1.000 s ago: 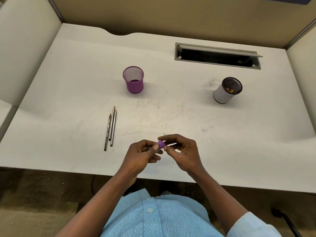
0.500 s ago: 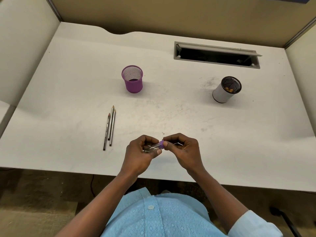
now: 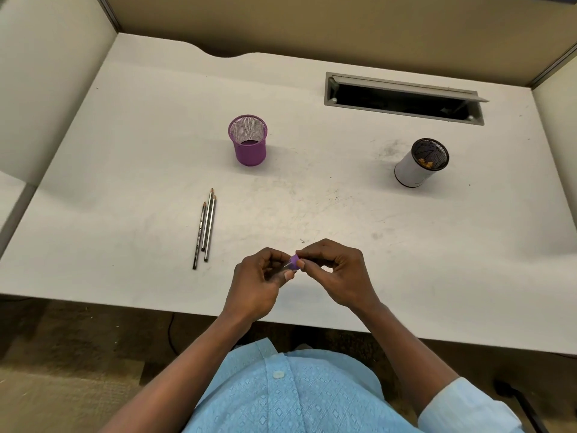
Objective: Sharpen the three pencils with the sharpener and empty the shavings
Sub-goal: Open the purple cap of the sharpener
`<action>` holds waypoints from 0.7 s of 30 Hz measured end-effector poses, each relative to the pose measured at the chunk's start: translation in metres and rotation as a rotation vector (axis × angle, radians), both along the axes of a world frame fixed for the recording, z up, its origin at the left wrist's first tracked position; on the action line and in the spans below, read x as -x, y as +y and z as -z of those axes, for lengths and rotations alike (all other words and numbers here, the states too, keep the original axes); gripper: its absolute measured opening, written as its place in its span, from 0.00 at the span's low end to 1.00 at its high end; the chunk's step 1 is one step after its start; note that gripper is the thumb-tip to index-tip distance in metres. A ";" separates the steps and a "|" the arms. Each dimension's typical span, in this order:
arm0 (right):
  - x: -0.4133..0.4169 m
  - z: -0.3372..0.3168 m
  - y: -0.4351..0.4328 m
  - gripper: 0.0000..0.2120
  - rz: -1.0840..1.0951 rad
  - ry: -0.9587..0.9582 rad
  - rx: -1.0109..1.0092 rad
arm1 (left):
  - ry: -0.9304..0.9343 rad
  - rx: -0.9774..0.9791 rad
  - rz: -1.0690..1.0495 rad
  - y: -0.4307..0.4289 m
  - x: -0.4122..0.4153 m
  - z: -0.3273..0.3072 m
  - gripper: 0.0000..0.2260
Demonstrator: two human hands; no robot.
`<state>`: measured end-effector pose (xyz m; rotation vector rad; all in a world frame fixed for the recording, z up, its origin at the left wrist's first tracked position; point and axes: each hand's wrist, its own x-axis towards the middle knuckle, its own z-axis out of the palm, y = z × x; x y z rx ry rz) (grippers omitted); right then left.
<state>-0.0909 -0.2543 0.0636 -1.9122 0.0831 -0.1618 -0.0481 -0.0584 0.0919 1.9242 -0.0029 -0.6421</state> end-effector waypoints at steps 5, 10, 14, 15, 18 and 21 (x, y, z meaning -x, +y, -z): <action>-0.001 0.001 0.001 0.10 -0.025 -0.004 -0.005 | 0.028 0.016 -0.001 0.003 0.000 0.002 0.09; 0.000 0.001 0.002 0.10 -0.025 0.003 -0.041 | 0.018 0.016 -0.008 0.004 0.002 0.002 0.10; 0.002 0.000 0.004 0.09 -0.026 0.005 -0.086 | -0.006 0.004 -0.028 0.005 0.001 0.003 0.13; 0.003 0.000 0.004 0.09 -0.022 0.007 -0.092 | -0.007 0.004 -0.031 0.005 0.001 0.002 0.13; 0.004 -0.001 0.004 0.09 -0.002 0.030 -0.104 | -0.018 0.001 -0.035 0.003 0.002 0.001 0.14; 0.005 -0.001 0.003 0.08 0.014 0.058 -0.131 | -0.041 -0.015 -0.040 0.001 0.003 0.001 0.15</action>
